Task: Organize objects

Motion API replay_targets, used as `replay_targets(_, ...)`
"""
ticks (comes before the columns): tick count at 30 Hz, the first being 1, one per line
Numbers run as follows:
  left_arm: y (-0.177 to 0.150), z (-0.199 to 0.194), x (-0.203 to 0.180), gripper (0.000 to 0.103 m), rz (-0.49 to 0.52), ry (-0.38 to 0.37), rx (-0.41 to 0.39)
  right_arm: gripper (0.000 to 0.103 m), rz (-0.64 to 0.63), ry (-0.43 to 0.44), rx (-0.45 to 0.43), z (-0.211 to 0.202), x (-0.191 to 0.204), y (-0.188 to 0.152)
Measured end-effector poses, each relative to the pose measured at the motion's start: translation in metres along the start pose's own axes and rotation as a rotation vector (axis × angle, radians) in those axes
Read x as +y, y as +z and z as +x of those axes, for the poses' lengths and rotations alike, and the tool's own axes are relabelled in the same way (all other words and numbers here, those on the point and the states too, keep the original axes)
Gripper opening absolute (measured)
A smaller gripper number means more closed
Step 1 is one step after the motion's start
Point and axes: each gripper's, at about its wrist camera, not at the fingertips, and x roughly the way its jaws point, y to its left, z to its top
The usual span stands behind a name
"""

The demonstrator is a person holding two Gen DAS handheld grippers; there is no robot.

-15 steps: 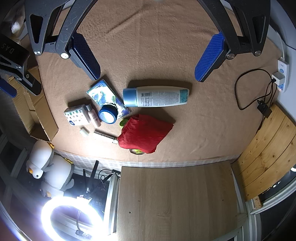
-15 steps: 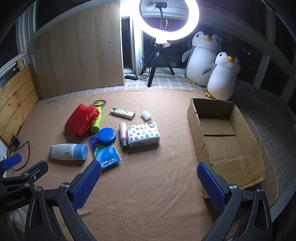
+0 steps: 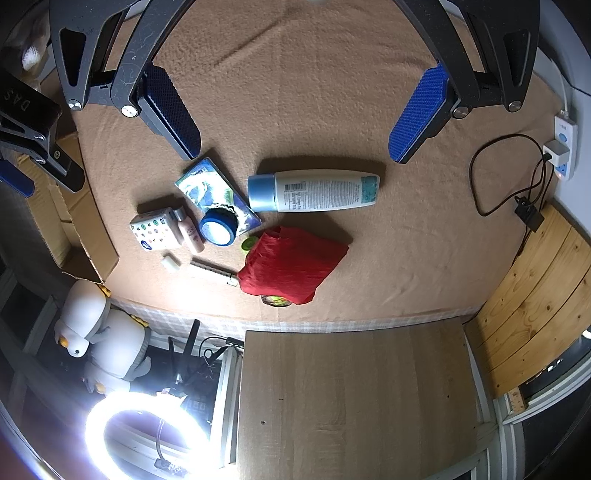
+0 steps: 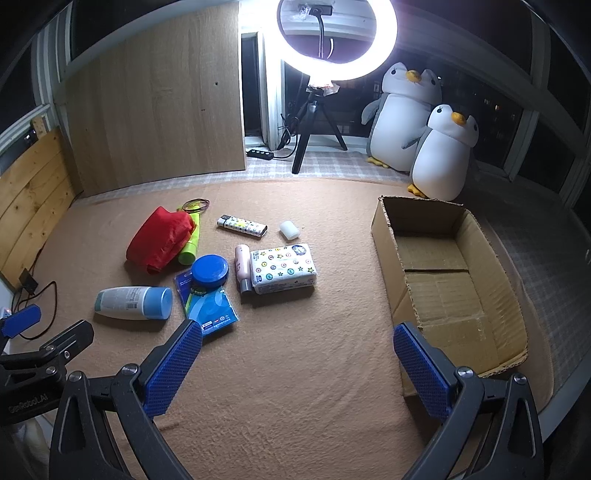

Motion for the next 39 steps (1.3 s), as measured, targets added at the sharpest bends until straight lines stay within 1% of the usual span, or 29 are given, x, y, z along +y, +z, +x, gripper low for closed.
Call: replay_targets(39, -0.0006, 0.0009, 0.0011, 0.103, 0.01, -0.009, 0.003, 0.103, -0.001, 0.004, 0.014, 0.0019, 0.0077, -0.0026)
